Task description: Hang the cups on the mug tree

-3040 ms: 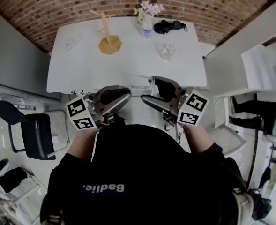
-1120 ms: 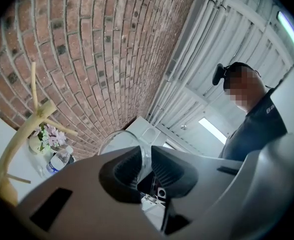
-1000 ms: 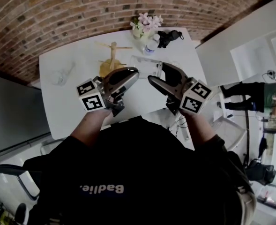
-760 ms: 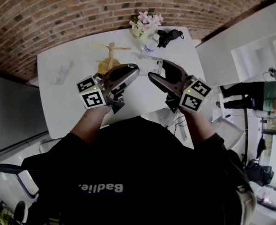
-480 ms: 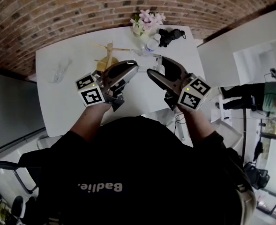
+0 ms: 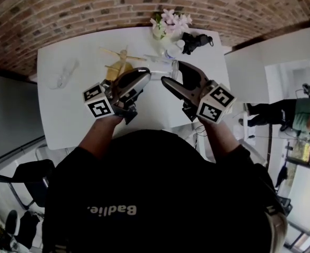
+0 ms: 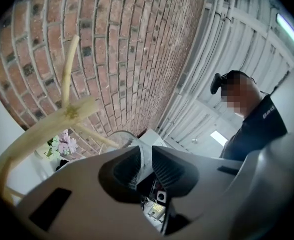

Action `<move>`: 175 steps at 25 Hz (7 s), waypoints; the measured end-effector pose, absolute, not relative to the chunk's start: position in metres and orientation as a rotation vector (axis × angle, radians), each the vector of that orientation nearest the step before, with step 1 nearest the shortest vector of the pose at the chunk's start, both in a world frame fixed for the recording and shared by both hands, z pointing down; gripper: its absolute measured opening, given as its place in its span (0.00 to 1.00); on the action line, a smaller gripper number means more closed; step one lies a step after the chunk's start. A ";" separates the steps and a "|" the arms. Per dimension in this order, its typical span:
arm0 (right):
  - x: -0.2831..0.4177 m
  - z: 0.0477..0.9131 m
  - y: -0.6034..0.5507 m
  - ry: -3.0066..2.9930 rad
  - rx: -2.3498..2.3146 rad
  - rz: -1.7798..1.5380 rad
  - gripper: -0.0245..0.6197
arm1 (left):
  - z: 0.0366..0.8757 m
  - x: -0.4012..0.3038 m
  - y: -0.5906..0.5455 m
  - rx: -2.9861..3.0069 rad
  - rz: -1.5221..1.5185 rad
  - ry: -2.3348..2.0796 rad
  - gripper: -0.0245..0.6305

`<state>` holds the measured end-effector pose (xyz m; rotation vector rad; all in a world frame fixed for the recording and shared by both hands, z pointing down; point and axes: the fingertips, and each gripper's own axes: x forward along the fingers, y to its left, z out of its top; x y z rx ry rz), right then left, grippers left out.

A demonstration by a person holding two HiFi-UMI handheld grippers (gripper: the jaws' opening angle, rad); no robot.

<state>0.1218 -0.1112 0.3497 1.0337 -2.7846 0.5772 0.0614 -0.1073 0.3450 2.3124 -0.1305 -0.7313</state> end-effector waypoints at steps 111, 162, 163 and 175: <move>0.074 0.389 -0.121 -2.718 0.894 0.324 0.51 | 0.385 -0.001 -0.124 2.265 -0.771 -0.704 0.24; 0.074 0.392 -0.118 -2.723 0.908 0.328 0.51 | 0.394 -0.011 -0.121 2.274 -0.689 -0.785 0.25; 0.074 0.393 -0.118 -2.724 0.906 0.329 0.51 | 0.394 -0.011 -0.121 2.275 -0.688 -0.784 0.25; 0.074 0.394 -0.116 -2.740 0.898 0.342 0.52 | 0.393 -0.009 -0.121 2.281 -0.700 -0.779 0.25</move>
